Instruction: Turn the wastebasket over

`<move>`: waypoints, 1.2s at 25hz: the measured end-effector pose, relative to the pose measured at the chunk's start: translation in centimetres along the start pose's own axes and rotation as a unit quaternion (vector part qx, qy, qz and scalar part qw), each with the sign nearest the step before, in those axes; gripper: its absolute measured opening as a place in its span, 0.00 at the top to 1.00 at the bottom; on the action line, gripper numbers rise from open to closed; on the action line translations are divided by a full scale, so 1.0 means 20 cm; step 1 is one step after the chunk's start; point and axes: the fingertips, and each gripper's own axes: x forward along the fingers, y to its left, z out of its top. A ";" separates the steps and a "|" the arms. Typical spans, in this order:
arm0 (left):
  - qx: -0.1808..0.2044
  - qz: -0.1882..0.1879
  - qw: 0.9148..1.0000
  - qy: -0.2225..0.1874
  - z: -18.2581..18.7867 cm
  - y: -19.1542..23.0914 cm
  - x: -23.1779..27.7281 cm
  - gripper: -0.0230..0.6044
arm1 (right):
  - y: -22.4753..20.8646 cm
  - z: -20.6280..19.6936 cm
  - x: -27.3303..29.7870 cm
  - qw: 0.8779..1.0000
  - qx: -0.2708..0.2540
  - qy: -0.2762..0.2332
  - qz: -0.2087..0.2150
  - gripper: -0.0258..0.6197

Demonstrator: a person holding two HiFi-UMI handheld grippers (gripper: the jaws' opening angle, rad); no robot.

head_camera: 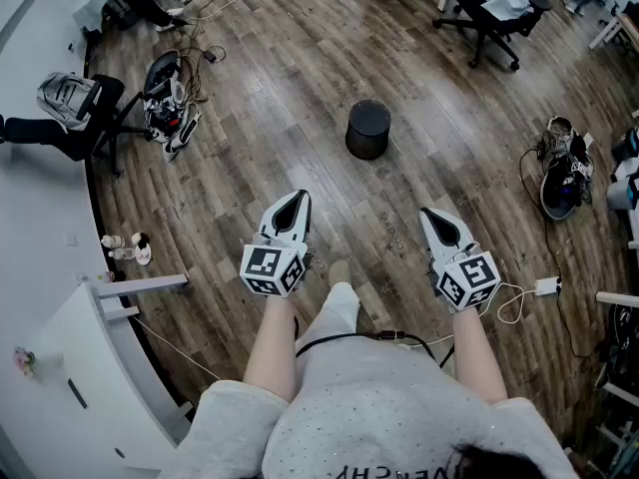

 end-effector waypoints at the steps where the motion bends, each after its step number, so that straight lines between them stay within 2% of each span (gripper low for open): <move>1: 0.000 -0.004 1.000 0.000 0.02 0.03 0.04 0.97 | -0.01 0.02 0.04 1.000 0.002 0.000 -0.002 0.96; 16: -0.003 -0.049 0.998 0.026 0.01 0.35 0.33 0.97 | -0.12 0.03 0.41 0.998 0.033 -0.002 -0.055 0.96; 24: -0.021 -0.043 0.998 0.026 -0.05 0.42 0.38 0.97 | -0.17 0.01 0.49 0.997 0.049 -0.003 -0.058 0.96; 30: -0.027 -0.034 0.998 0.037 -0.05 0.47 0.49 0.97 | -0.29 0.02 0.63 0.997 0.057 0.009 -0.050 0.93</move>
